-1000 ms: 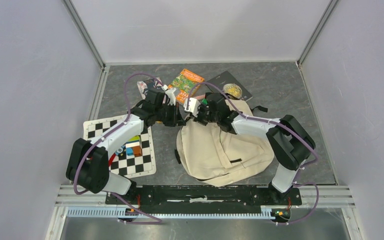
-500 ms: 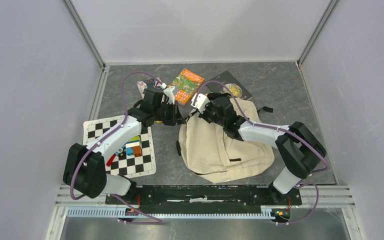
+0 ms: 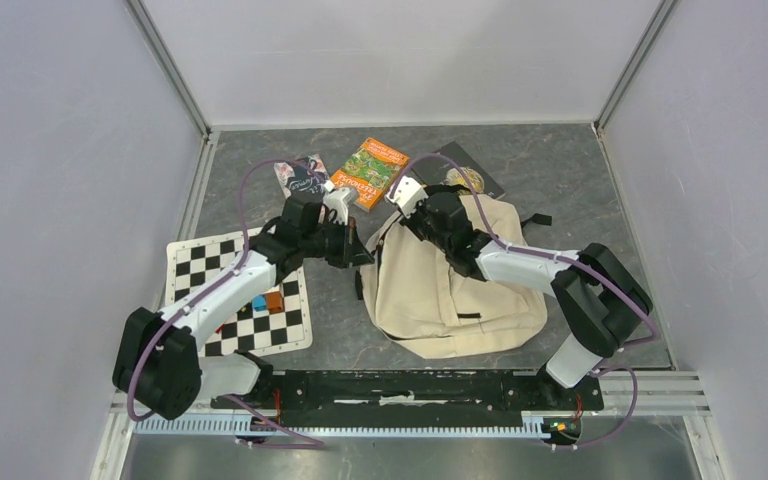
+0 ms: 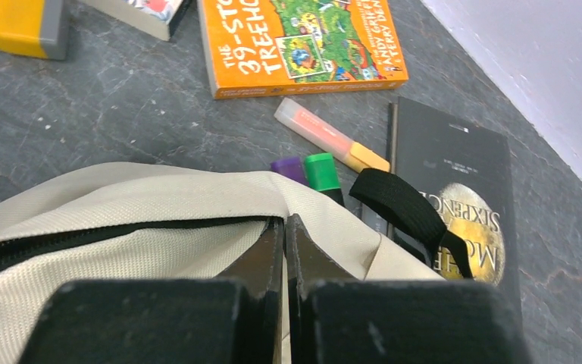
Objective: Pack the student bag
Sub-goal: Unzip the student bag at the center of the board.
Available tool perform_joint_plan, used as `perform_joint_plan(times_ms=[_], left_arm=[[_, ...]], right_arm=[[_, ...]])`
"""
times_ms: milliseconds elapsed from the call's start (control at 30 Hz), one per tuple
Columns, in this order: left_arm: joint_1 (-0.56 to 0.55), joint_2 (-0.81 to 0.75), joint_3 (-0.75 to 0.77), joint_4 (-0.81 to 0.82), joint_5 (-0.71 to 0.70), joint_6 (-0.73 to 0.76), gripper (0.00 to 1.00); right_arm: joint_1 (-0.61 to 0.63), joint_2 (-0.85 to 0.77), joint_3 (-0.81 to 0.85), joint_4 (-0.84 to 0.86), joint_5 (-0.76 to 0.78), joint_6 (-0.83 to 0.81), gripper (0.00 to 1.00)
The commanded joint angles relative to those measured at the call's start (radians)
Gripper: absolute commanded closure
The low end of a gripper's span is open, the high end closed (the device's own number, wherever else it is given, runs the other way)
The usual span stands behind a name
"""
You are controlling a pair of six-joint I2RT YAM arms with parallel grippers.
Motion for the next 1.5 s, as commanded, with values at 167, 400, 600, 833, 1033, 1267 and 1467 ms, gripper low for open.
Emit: perform_joint_plan(times_ms=[167, 400, 600, 833, 1033, 1267, 1467], left_arm=[[-0.048, -0.101, -0.102, 0.062, 0.084, -0.11, 0.98], [-0.086, -0.158, -0.181, 0.073, 0.04, -0.181, 0.98], [-0.106, -0.227, -0.266, 0.101, -0.004, -0.265, 0.98], [-0.137, -0.29, -0.383, 0.221, -0.042, -0.378, 0.98], [-0.137, -0.328, -0.425, 0.299, -0.091, -0.422, 0.98], [-0.136, -0.349, -0.473, 0.371, -0.137, -0.46, 0.98], [-0.136, -0.33, -0.487, 0.418, -0.127, -0.476, 0.98]], right_arm=[[-0.014, 0.014, 0.104, 0.06, 0.199, 0.075, 1.0], [-0.013, 0.045, 0.146, 0.053, 0.302, 0.131, 1.0], [-0.014, 0.063, 0.19, -0.003, 0.387, 0.204, 1.0], [-0.014, 0.024, 0.233, -0.121, 0.331, 0.327, 0.57], [-0.014, -0.09, 0.167, -0.181, 0.231, 0.428, 0.24], [-0.013, -0.188, 0.056, -0.272, 0.058, 0.837, 0.23], [0.044, -0.188, -0.081, -0.097, -0.106, 1.071, 0.28]])
